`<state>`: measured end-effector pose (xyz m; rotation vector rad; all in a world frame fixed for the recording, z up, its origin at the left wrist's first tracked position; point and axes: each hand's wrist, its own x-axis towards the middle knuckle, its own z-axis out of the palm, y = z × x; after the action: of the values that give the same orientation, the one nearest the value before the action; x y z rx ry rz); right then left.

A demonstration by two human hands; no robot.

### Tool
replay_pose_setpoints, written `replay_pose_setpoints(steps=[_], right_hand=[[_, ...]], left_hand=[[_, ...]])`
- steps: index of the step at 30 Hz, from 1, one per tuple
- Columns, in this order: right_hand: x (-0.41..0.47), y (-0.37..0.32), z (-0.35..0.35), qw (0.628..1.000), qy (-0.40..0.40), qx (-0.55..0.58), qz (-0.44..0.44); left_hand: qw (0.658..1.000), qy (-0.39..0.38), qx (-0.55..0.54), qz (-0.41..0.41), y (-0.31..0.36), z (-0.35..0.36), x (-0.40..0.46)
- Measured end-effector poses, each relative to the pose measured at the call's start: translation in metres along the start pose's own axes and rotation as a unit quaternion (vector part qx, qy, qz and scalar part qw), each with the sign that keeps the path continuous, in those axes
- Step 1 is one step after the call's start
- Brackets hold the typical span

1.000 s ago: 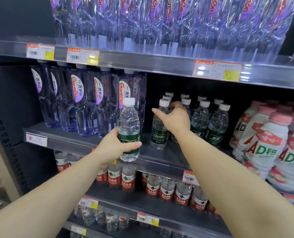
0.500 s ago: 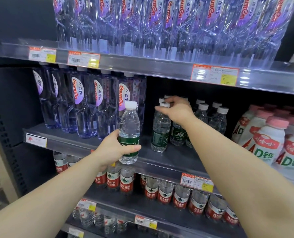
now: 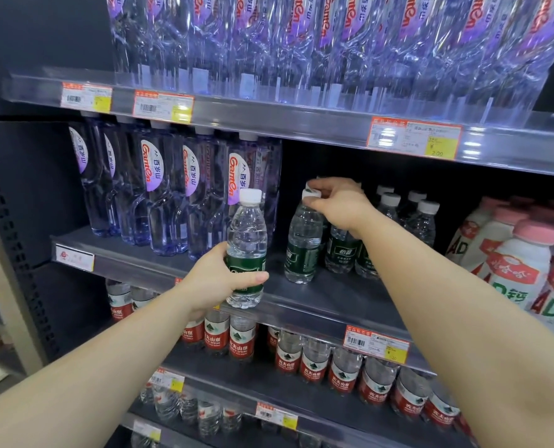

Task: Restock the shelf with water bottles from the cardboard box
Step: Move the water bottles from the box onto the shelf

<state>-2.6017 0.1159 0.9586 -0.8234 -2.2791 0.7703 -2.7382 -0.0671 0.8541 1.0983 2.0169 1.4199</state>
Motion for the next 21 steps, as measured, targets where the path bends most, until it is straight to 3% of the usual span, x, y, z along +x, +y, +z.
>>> replay_pose_setpoints(steps=[5, 9, 21], right_hand=[[0.0018, -0.0038, 0.002, 0.998, 0.01, -0.054, 0.01], [0.0005, -0.0018, 0.0047, 1.0, -0.006, -0.013, -0.02], [0.0004, -0.001, 0.0019, 0.998, 0.002, -0.055, -0.029]], left_hand=[[1.0, 0.007, -0.001, -0.006, -0.0008, -0.0008, 0.0004], [1.0, 0.008, 0.001, -0.005, -0.0027, -0.0023, 0.0025], [1.0, 0.001, 0.0, 0.002, -0.0015, -0.0041, 0.0026]])
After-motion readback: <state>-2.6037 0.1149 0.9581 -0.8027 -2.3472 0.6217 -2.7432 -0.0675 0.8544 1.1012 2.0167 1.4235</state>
